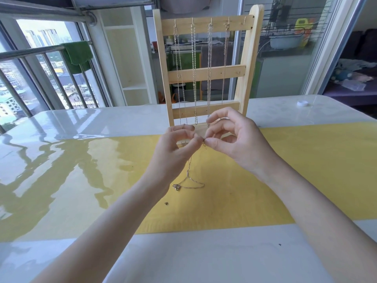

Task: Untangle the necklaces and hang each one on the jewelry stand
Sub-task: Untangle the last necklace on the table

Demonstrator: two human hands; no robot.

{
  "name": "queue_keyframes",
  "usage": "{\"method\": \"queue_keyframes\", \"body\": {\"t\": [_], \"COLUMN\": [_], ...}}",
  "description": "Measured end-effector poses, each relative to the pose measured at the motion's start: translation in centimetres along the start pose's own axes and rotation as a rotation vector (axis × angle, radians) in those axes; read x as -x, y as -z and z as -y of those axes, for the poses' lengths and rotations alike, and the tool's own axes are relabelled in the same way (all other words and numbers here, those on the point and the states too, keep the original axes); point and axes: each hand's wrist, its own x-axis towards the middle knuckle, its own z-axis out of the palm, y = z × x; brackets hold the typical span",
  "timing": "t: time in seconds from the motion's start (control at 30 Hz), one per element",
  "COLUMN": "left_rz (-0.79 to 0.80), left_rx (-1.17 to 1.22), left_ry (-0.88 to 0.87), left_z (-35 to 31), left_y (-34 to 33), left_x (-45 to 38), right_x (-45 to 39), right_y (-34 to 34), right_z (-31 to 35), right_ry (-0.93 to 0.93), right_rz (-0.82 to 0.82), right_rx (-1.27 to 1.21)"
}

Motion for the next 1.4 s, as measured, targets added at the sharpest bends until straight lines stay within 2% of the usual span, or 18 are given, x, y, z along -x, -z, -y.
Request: {"method": "queue_keyframes", "body": {"t": [0.13, 0.23, 0.3, 0.37, 0.4, 0.43, 0.5, 0.57, 0.63, 0.83, 1.03, 1.13, 1.33, 1.4], "left_rz": [0.031, 0.070, 0.132, 0.219, 0.217, 0.193, 0.175, 0.215, 0.266, 0.319, 0.423, 0.441, 0.341, 0.346], "left_rx": [-0.041, -0.129, -0.294, -0.631, -0.758, -0.780, -0.578, -0.310, -0.187, -0.159, -0.202, -0.223, -0.331, -0.355], "left_ry": [0.003, 0.165, 0.225, 0.164, 0.078, -0.020, -0.135, -0.090, -0.012, 0.139, 0.244, 0.196, -0.031, -0.052], "left_z": [0.0, 0.4, 0.8, 1.1, 1.0, 0.8, 0.2, -0.4, -0.6, 0.0, 0.2, 0.4, 1.1, 1.5], "left_y": [0.2, 1.2, 1.8, 1.9, 1.8, 1.6, 1.1, 0.5, -0.1, -0.3, 0.0, -0.2, -1.3, -1.6], "left_x": [-0.1, -0.7, -1.0, -1.3, -1.4, -1.5, -2.1, -2.4, -2.3, -2.4, -2.4, -2.1, -1.4, -1.3], "right_x": [0.0, 0.2, 0.3, 0.2, 0.1, 0.0, -0.1, -0.3, -0.4, -0.5, -0.4, -0.2, 0.0, 0.1], "right_y": [0.3, 1.1, 1.8, 2.3, 2.4, 2.4, 2.4, 2.3, 2.2, 2.3, 2.1, 2.1, 2.0, 1.9], "right_z": [-0.3, -0.9, -1.3, -1.6, -1.6, -1.7, -1.7, -1.6, -1.6, -2.0, -1.5, -1.3, -2.1, -2.4], "right_ry": [-0.095, -0.254, -0.311, -0.330, -0.333, -0.332, -0.325, -0.311, -0.285, -0.210, -0.132, -0.133, -0.272, -0.301], "right_rz": [0.031, 0.033, 0.033, 0.053, 0.072, 0.097, 0.141, 0.170, 0.183, 0.193, 0.344, 0.404, 0.402, 0.399], "right_rx": [-0.052, -0.158, -0.184, -0.207, -0.216, -0.213, -0.161, -0.077, -0.011, 0.114, 0.360, 0.393, 0.188, 0.170]}}
